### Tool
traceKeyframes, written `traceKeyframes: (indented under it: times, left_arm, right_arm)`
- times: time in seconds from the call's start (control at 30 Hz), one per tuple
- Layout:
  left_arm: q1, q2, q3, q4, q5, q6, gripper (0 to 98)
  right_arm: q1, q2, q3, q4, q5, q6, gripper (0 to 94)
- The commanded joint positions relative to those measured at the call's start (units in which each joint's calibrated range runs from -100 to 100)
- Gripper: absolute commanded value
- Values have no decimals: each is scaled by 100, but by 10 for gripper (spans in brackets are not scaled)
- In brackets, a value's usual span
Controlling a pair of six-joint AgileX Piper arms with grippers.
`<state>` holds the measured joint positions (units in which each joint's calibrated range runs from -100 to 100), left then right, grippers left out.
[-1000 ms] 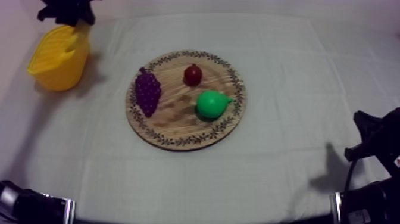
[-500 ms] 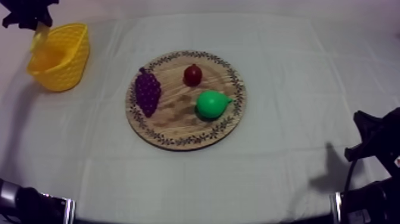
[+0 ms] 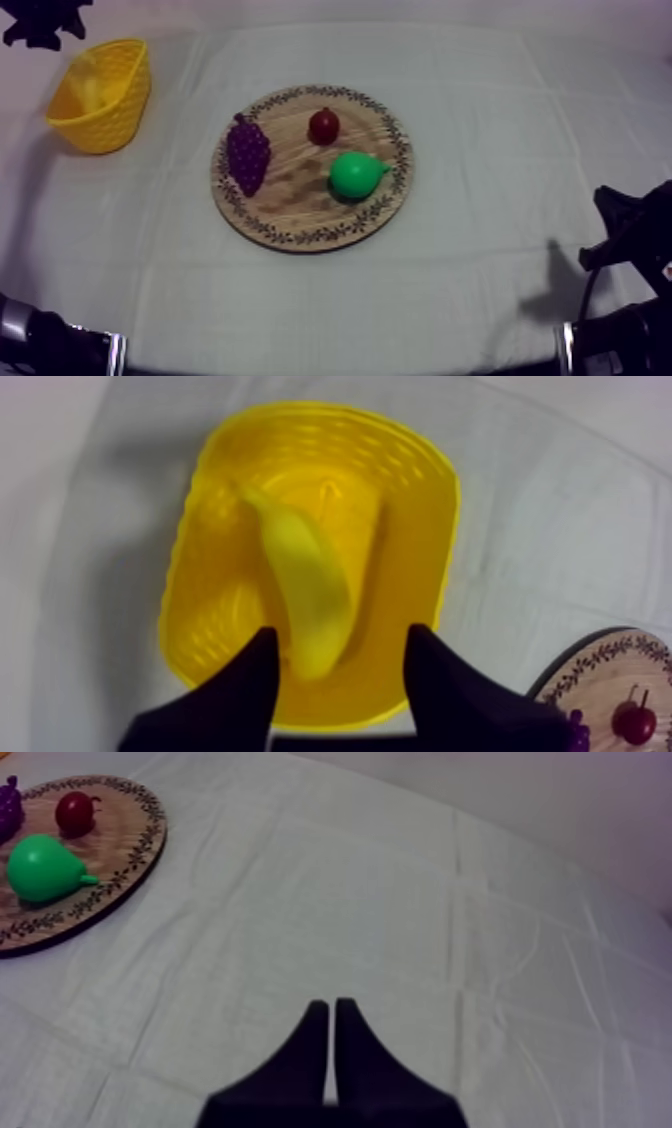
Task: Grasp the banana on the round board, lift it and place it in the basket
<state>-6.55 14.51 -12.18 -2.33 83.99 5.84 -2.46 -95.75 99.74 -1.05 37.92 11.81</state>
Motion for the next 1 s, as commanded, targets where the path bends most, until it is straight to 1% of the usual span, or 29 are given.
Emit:
traceKeyframes:
  times: [0.0,0.07,0.17,0.27,0.33,0.43,0.57,0.67,0.83,0.97]
  left_arm:
    - [-9,25,-22,-4,-50,23,609]
    - [-13,53,-39,0,-107,27,655]
    - [-7,80,-42,-1,-162,29,688]
    - [6,83,-4,-15,-195,29,691]
    - [10,64,30,-22,-208,19,668]
    - [13,13,97,-26,-216,-5,578]
    - [36,-102,295,-28,-252,-35,402]
    - [85,-242,514,-27,-312,-36,295]
    - [225,-616,940,-22,-395,15,195]
    - [367,-1083,1499,-20,-651,45,137]
  right_arm:
    - [-6,-1,4,0,-2,-1,4]
    - [-6,-1,4,0,-2,-1,4]
    - [-6,-1,4,0,-2,-1,4]
    - [-6,-1,4,0,-2,-1,4]
    - [-6,-1,4,0,-2,-1,4]
    - [-6,-1,4,0,-2,-1,4]
    - [-6,-1,4,0,-2,-1,4]
    - [-6,-1,4,0,-2,-1,4]
    - [-6,-1,4,0,-2,-1,4]
    - [-6,-1,4,0,-2,-1,4]
